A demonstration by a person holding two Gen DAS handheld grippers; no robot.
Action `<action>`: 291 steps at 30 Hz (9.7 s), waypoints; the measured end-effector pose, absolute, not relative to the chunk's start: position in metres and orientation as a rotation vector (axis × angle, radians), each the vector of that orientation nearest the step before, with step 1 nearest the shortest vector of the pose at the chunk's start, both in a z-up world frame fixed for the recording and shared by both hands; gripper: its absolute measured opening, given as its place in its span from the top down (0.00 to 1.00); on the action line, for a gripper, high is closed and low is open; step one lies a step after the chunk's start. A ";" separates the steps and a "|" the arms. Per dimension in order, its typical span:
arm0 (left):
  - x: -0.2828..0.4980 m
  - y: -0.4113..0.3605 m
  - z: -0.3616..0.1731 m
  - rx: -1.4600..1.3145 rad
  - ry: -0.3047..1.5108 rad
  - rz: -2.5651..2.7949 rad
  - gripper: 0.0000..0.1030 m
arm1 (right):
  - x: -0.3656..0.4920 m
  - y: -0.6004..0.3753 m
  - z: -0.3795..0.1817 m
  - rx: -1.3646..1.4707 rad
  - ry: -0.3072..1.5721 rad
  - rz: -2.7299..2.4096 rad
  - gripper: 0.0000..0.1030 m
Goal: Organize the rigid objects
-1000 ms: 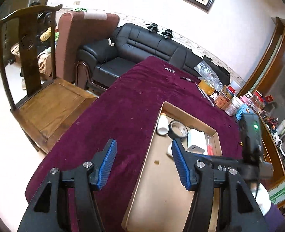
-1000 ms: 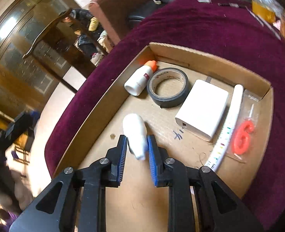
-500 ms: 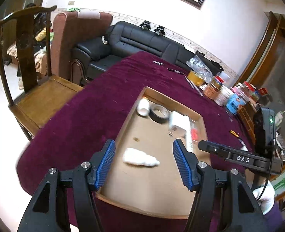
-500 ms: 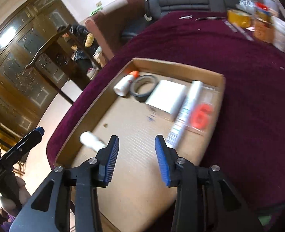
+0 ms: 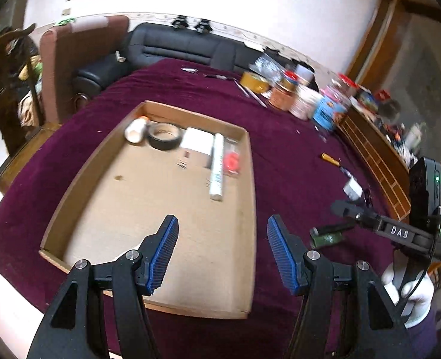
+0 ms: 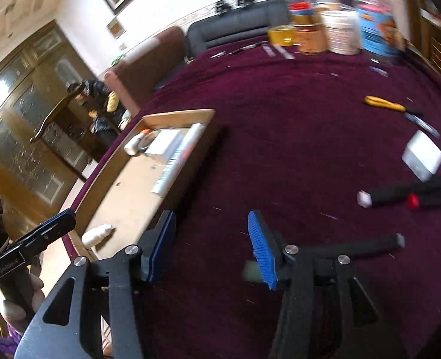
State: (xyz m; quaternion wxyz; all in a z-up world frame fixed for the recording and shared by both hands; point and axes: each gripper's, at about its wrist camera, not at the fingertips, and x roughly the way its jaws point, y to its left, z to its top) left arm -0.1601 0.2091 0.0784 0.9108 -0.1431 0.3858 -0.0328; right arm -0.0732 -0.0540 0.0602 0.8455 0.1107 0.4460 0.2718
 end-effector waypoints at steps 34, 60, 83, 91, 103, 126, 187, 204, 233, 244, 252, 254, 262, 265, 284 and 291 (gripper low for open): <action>-0.108 0.067 0.042 -0.109 0.994 -0.301 0.41 | -0.043 -0.236 0.014 0.635 0.795 0.243 0.52; -0.068 0.018 0.031 0.147 0.925 -0.265 0.41 | -0.047 -0.246 0.014 0.672 0.770 0.213 0.49; -0.058 -0.050 0.005 0.317 0.904 -0.447 0.72 | -0.043 -0.251 0.010 0.701 0.784 0.219 0.49; -0.054 -0.032 0.010 0.183 0.951 -0.467 0.89 | -0.043 -0.254 0.007 0.715 0.791 0.206 0.49; -0.094 0.052 0.079 -0.146 0.800 -0.513 0.89 | -0.043 -0.254 0.006 0.708 0.802 0.167 0.47; -0.146 0.243 0.054 -0.374 0.748 -0.166 0.89 | -0.125 -0.105 0.019 0.257 1.057 0.407 0.44; -0.115 0.335 0.064 -0.374 0.773 0.051 0.47 | -0.008 0.142 0.061 0.040 1.008 0.701 0.80; -0.160 0.213 0.094 -0.204 0.574 0.097 0.41 | -0.071 -0.081 0.065 0.083 0.815 0.272 0.01; -0.178 0.121 0.044 -0.249 0.766 -0.185 0.40 | -0.054 -0.222 0.050 0.156 0.792 0.027 0.02; -0.179 0.115 0.034 -0.240 0.798 -0.204 0.40 | 0.028 -0.213 0.037 0.079 0.896 0.019 0.02; -0.176 0.118 0.032 -0.238 0.797 -0.211 0.40 | 0.072 -0.200 0.015 0.165 1.046 0.058 0.40; -0.176 0.119 0.032 -0.239 0.795 -0.212 0.40 | 0.070 -0.184 0.015 0.100 1.053 0.047 0.41; -0.179 0.119 0.033 -0.247 0.793 -0.224 0.40 | 0.033 -0.113 0.019 0.239 1.142 0.374 0.40; -0.182 0.121 0.037 -0.247 0.782 -0.226 0.40 | 0.011 -0.088 0.023 0.204 1.153 0.470 0.40; -0.108 0.079 0.059 -0.096 0.864 -0.364 0.36 | -0.095 -0.203 0.135 0.197 0.770 0.333 0.17; -0.037 0.035 0.046 0.159 0.941 -0.443 0.37 | -0.072 -0.230 0.043 0.378 0.845 0.287 0.18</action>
